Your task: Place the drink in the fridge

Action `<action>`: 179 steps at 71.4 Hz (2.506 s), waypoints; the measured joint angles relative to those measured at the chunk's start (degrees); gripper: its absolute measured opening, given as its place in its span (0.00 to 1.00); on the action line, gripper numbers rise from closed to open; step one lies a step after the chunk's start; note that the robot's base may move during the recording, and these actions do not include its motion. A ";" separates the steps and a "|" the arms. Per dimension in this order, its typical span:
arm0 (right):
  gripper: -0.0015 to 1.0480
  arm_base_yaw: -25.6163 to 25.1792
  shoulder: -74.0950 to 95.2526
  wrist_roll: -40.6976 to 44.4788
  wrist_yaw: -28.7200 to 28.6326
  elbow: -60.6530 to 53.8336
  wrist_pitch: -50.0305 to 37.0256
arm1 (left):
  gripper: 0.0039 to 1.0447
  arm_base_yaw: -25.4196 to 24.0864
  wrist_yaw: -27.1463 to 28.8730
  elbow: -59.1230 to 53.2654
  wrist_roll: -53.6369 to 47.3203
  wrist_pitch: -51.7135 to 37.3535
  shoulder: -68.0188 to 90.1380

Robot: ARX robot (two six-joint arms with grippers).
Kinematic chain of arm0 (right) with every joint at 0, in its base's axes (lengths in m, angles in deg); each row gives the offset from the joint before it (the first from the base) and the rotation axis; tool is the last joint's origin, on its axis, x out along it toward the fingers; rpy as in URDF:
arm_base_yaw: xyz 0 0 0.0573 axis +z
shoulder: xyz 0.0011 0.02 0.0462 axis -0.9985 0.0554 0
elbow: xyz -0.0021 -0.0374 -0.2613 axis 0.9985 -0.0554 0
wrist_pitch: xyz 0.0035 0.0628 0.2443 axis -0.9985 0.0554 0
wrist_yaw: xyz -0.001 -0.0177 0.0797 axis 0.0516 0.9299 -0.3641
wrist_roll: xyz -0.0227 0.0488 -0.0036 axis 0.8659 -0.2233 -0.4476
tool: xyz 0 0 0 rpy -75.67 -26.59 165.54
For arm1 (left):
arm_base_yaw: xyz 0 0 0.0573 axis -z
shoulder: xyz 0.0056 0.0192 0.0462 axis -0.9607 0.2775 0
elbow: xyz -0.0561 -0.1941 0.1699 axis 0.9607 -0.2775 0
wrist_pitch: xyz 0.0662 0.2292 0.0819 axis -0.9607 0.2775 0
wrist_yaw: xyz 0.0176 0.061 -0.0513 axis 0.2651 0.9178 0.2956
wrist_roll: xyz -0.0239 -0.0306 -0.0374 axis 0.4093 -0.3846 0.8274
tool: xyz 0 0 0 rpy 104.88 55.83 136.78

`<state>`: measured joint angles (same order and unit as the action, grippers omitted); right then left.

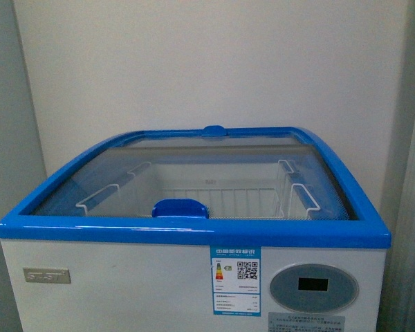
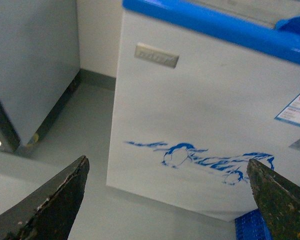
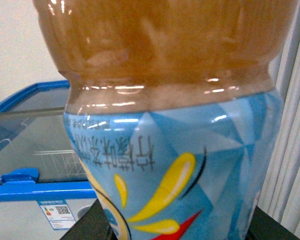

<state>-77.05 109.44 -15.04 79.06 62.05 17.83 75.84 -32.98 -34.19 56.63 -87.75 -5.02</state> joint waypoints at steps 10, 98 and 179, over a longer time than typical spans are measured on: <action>0.34 0.00 0.00 0.00 0.00 0.00 0.00 | 0.92 2.12 -4.13 10.03 -14.03 -21.29 22.27; 0.34 0.02 0.00 0.02 0.02 0.00 0.00 | 0.92 13.00 -17.79 63.65 -83.34 -4.57 72.13; 0.34 0.02 0.00 0.02 0.02 0.00 0.00 | 0.92 13.33 15.56 114.46 -70.16 -9.70 109.15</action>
<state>-77.02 109.44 -15.02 79.08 62.05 17.83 89.18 -17.42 80.28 -13.53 -97.46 104.13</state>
